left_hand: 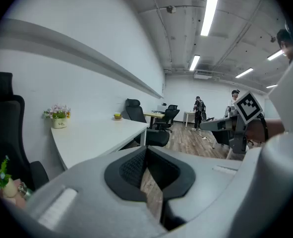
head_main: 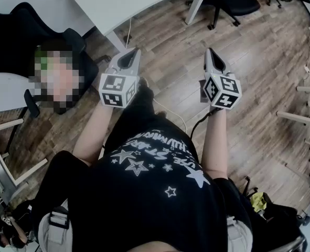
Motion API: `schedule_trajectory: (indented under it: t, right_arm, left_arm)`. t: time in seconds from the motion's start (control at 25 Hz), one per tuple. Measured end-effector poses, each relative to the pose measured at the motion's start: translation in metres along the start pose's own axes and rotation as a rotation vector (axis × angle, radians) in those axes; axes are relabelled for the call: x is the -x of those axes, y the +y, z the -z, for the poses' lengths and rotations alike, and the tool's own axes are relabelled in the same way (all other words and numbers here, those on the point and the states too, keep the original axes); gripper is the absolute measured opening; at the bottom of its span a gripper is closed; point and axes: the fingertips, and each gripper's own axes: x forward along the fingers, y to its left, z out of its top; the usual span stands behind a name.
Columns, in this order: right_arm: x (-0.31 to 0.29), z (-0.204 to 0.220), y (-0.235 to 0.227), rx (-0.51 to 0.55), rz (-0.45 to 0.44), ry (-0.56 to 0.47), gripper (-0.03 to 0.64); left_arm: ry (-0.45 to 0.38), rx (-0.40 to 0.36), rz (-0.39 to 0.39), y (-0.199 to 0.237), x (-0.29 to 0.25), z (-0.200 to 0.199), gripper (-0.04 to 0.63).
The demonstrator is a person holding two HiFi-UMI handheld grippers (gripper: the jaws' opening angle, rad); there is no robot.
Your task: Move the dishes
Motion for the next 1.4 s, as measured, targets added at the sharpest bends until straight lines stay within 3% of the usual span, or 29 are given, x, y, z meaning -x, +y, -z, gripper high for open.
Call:
schedule_trajectory:
  t: [0.76,0.88,1.04,1.08,1.4]
  right_arm:
    - [-0.008,-0.006,-0.025,0.004,-0.037,-0.022,0.005]
    - [-0.035,-0.011,-0.036,0.001,-0.048,-0.015,0.017]
    - [-0.089,-0.019,-0.053,-0.008,-0.075,0.019,0.186]
    - [-0.105,-0.022,-0.061,-0.012,-0.079,0.031,0.201]
    - [-0.255,-0.073,-0.117,-0.037,-0.079,0.079,0.233]
  left_arm:
    - [0.004,-0.049,0.014,-0.02,-0.032,-0.015,0.011]
    - [-0.014,-0.06,0.028,-0.015,-0.057,-0.023,0.011]
    - [-0.027,-0.055,0.057,0.002,-0.109,-0.037,0.011]
    - [-0.022,-0.059,0.058,0.008,-0.125,-0.039,0.011]
    - [0.011,-0.041,0.058,0.078,-0.266,-0.08,0.011]
